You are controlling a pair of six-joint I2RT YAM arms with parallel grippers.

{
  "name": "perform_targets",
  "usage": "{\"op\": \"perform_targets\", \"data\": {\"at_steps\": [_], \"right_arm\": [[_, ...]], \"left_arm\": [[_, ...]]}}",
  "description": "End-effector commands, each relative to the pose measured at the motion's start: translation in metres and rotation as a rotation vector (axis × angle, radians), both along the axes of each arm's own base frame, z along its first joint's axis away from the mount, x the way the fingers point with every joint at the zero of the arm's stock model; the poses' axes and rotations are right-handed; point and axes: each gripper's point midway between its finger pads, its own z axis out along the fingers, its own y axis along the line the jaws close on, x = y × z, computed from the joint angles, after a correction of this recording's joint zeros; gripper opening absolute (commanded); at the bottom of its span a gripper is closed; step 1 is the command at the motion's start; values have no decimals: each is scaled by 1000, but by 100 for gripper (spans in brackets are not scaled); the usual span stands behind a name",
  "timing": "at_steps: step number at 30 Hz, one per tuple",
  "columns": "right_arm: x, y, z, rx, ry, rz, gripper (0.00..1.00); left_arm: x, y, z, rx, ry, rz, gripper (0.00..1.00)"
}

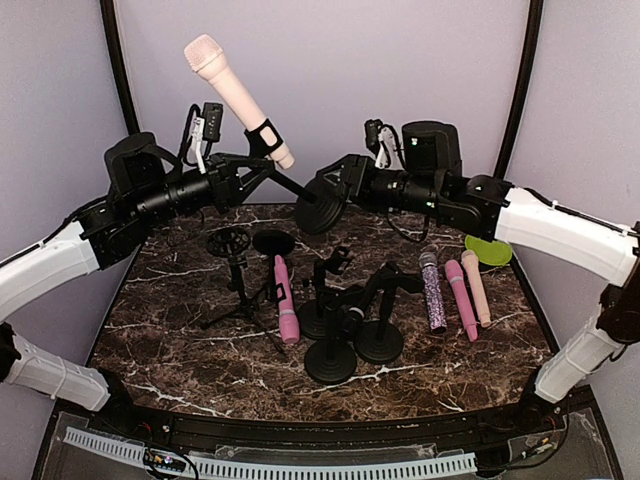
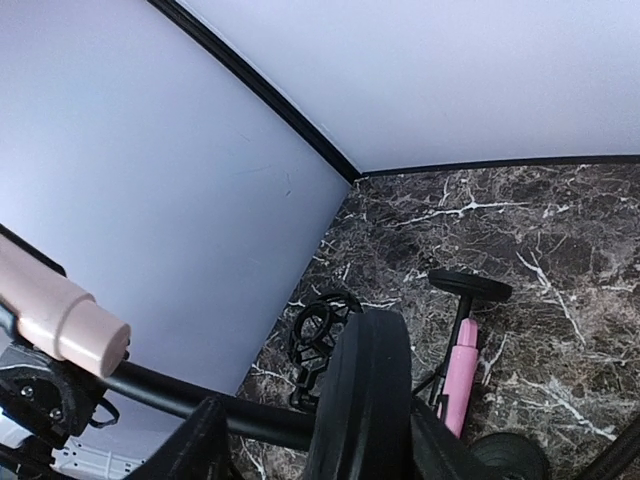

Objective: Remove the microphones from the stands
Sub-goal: Pass from the right arm to the left, then remove the microphone from the microphone stand.

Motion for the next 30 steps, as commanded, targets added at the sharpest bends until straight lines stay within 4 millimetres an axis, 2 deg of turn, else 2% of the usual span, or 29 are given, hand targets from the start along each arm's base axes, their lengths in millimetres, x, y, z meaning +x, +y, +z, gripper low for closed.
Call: {"op": "perform_targets", "data": {"at_steps": [1,3,4,5,6,7,8,10,11,12,13,14,15,19,20,23,28,30], "right_arm": [[-17,-29,75,110,-213,-21,67],[-18,-39,72,61,-229,-49,72],[-19,-43,73,43,-244,-54,73],[-21,-46,73,25,-256,-54,76],[-23,-49,75,10,-273,-47,77],[-27,-49,76,-1,-292,-28,79],[-33,-48,78,-7,-311,0,81],[-47,-43,83,-6,-353,86,83],[-53,-40,86,2,-371,128,85],[-61,-35,88,13,-387,179,85],[-68,-30,90,24,-402,229,87],[-76,-25,91,39,-414,286,87],[-85,-19,92,56,-426,337,88],[-113,1,93,99,-473,489,91],[-117,5,90,93,-479,509,91],[-122,21,74,36,-484,528,92],[-110,41,26,-143,-438,444,92],[-110,49,18,-156,-433,445,91]], "left_arm": [[-29,30,57,-30,-108,30,0],[-35,37,52,3,-89,35,0],[-36,38,40,46,-56,37,0],[-41,42,38,58,-52,34,0],[-44,43,26,109,-28,27,0],[-48,46,22,131,-24,22,0],[-52,47,5,191,3,7,0],[-64,50,-15,243,28,-30,0],[-69,47,-35,270,53,-72,0],[-77,48,-38,267,46,-95,0],[-83,45,-55,277,64,-140,0],[-87,45,-60,276,65,-160,0],[-92,41,-77,288,88,-198,0],[-105,32,-110,302,133,-308,0],[-106,30,-120,308,150,-327,0],[-107,26,-130,305,141,-353,0],[-109,19,-146,303,147,-407,0],[-110,16,-151,311,130,-432,0]]}}
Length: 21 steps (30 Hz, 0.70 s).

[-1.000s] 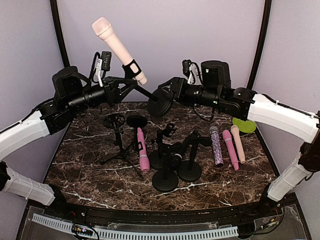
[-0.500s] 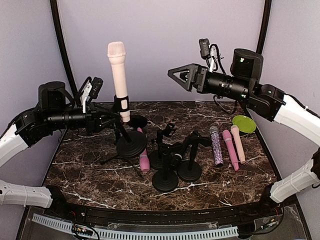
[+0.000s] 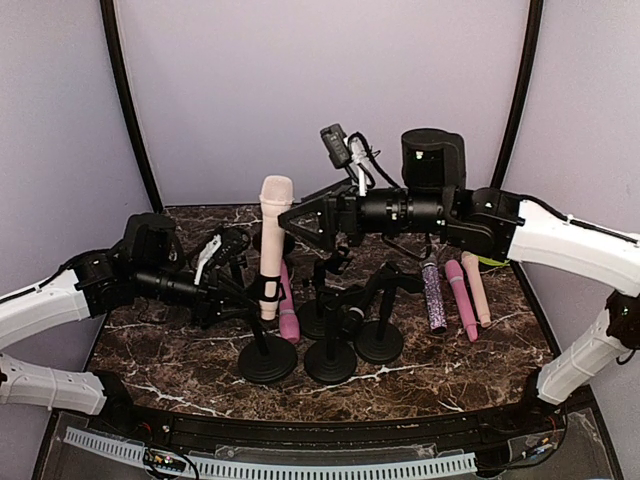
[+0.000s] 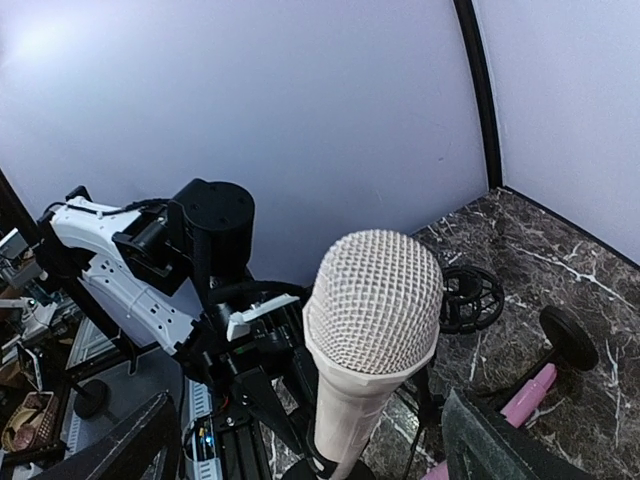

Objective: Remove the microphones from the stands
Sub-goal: Remove the microphone from the microphone stand.

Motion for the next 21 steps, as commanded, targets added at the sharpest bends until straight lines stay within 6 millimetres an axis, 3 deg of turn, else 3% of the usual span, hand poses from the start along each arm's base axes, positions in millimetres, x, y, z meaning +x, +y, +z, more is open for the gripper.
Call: {"op": "perform_targets", "data": {"at_steps": [1,4,8,15,21], "right_arm": [[3,15,-13,-48,-51,-50,91],[12,23,-17,-43,-53,-120,90],[24,31,-18,-38,-41,-194,80],[24,39,-11,16,-29,-201,77],[28,41,-14,38,-17,-216,44]], "left_arm": [[-3,-18,38,-151,-150,-121,0],[-3,-21,35,-157,-160,-142,0],[-5,-23,30,-164,-161,-170,0],[-4,-22,8,-105,-137,-175,0],[-2,-22,1,-76,-141,-164,0]]}}
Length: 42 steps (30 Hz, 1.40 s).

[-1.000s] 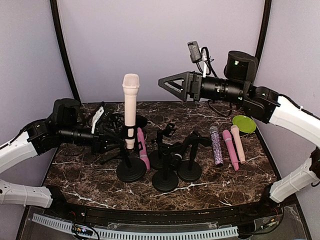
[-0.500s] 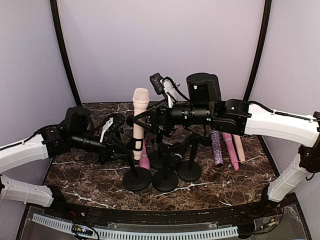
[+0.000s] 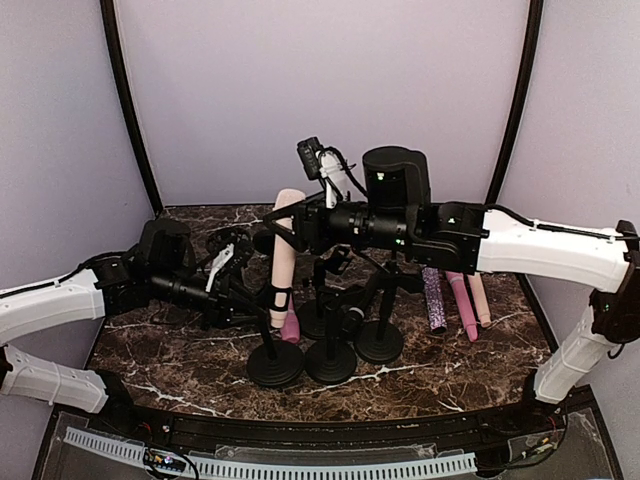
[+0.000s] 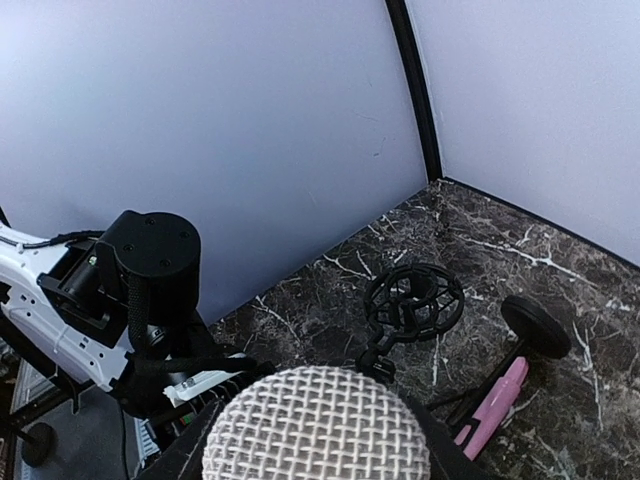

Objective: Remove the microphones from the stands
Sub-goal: Remove the microphone from the microphone stand.

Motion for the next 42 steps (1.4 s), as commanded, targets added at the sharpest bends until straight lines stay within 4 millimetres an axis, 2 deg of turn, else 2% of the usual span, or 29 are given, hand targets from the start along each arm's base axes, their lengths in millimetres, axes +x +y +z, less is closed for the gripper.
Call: {"op": "perform_targets", "data": {"at_steps": [1,6,8,11,17,21,24,29,33,42], "right_arm": [[2,6,19,83,-20,-13,40],[1,2,18,82,-31,-12,14],[-4,-1,20,81,-36,21,7],[-9,-5,26,74,-44,69,1],[-24,-3,25,76,-22,218,0],[-41,0,27,97,-52,322,0],[-45,0,31,103,-67,345,0],[-35,-4,26,93,-62,270,0],[-16,-13,18,37,-58,86,0],[3,-38,22,91,24,-148,0]], "left_arm": [[1,-4,16,-50,-91,-29,0],[6,-6,-2,10,-64,-23,0],[6,-9,-6,23,-46,-36,0],[9,-11,-11,39,-31,-36,0],[5,-14,-20,79,31,-70,0],[-1,-14,-17,76,16,-94,0],[-3,-9,-24,110,4,-93,0],[-1,-4,-35,157,-24,-70,0],[8,-1,-35,165,-84,-14,0],[15,7,-44,215,-134,29,0]]}}
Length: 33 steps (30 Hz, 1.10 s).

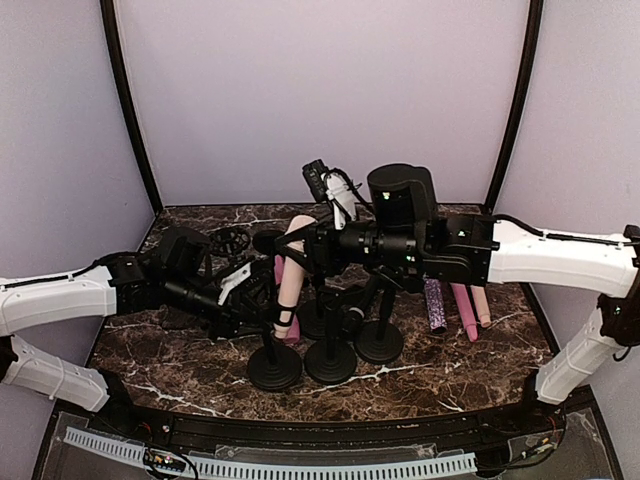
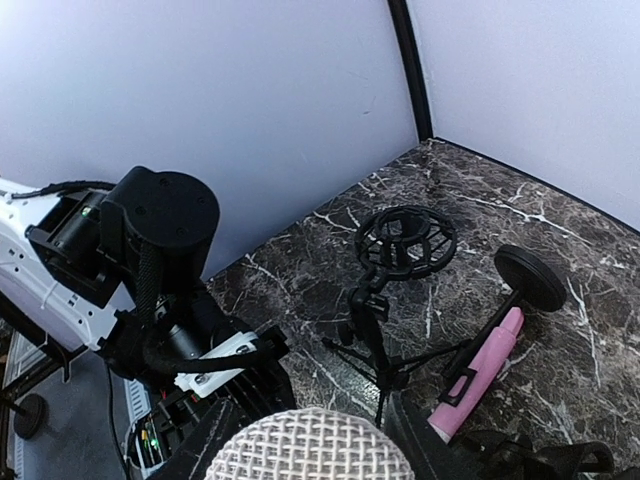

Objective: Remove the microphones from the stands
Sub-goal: Remove the microphone from the microphone stand.

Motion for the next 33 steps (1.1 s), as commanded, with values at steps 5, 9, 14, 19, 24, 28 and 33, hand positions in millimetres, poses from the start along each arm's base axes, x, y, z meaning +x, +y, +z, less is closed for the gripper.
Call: {"op": "perform_targets", "data": {"at_steps": [5,9,14,19,24,28,33], "right_arm": [[24,-31,52,176,4,-229,0],[28,-38,57,175,-1,-266,0],[26,-36,61,191,0,-251,0],[25,-32,64,177,-52,-226,0],[11,-26,67,171,-118,-101,0],[-4,-26,70,194,-142,40,0],[-20,-26,70,228,-137,206,0]], "left_arm": [[13,10,-15,79,-57,60,0],[14,11,-20,98,-51,60,0],[13,11,-25,110,-40,50,0],[7,7,-23,87,-13,18,0],[3,5,-22,72,5,0,0],[3,3,-22,70,7,-5,0],[3,3,-23,75,9,-5,0]]}}
